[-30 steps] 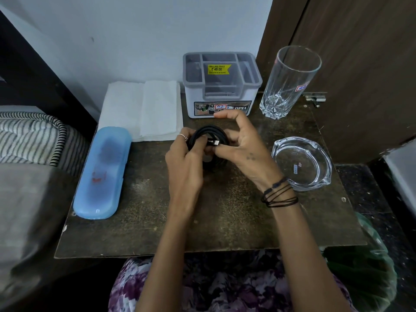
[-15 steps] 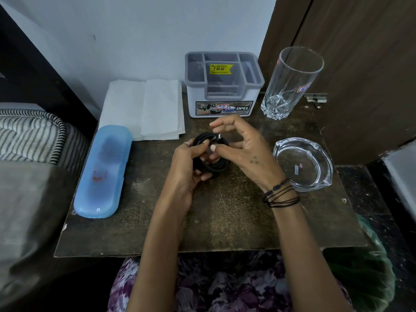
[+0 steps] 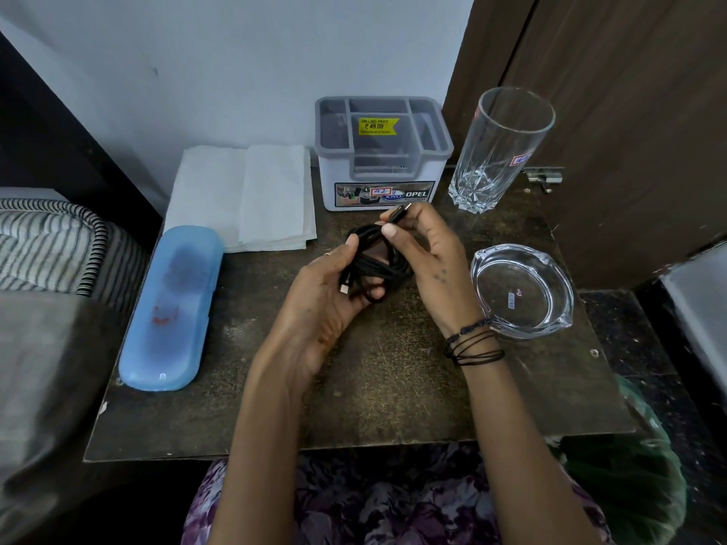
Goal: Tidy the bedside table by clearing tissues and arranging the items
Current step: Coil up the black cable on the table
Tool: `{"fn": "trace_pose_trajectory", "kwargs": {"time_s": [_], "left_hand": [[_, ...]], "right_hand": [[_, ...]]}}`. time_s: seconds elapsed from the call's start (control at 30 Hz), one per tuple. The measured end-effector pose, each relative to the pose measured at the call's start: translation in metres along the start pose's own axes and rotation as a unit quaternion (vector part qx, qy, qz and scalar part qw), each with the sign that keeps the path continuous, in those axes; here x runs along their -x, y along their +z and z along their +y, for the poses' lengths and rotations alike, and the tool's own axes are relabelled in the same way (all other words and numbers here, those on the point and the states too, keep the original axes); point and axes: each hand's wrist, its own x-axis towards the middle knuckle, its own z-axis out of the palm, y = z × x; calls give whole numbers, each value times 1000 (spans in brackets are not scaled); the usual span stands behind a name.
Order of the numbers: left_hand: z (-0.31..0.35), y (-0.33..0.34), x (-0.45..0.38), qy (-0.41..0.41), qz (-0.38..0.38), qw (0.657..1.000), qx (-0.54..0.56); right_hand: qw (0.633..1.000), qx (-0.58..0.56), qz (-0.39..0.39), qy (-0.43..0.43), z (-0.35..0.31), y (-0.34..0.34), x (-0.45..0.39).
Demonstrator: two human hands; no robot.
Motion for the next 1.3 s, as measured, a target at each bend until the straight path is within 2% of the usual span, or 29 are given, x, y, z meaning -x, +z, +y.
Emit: {"fn": "trace_pose_trajectory", "kwargs": {"time_s": [0.1, 0.17, 0.3, 0.43, 0.57, 0.73, 0.8, 0.87, 1.03, 1.13, 1.3], "left_hand": [[1, -4, -1, 17, -30, 999, 26], [3, -8, -2, 27, -15, 999, 20], [2, -8, -1, 66, 2, 996, -67], [-1, -8, -2, 107, 55, 984, -130], [0, -11, -2, 105, 73, 979, -156], [3, -15, -1, 98, 98, 977, -160], [8, -22, 0, 87, 118, 978, -148], [12, -30, 1, 79, 124, 980, -135], [7, -29, -3, 52, 102, 983, -140], [2, -23, -5, 45, 91, 984, -149], [0, -13, -9, 54, 90, 985, -137]], "right_hand": [[999, -26, 39, -8, 0, -4, -2], [997, -43, 65, -7, 1, -9, -2], [996, -51, 78, -6, 2, -13, -3], [996, -40, 77, -12, 1, -9, -3], [990, -76, 120, 26, 0, -5, -3], [980, -54, 183, 53, 1, -1, -3], [964, -120, 228, 60, 0, -7, -5], [958, -137, 246, 50, 1, -12, -5], [976, -61, 199, 57, 3, 4, -2], [984, -37, 174, 31, 1, 6, -2], [996, -35, 76, -13, -7, 6, 1]]}}
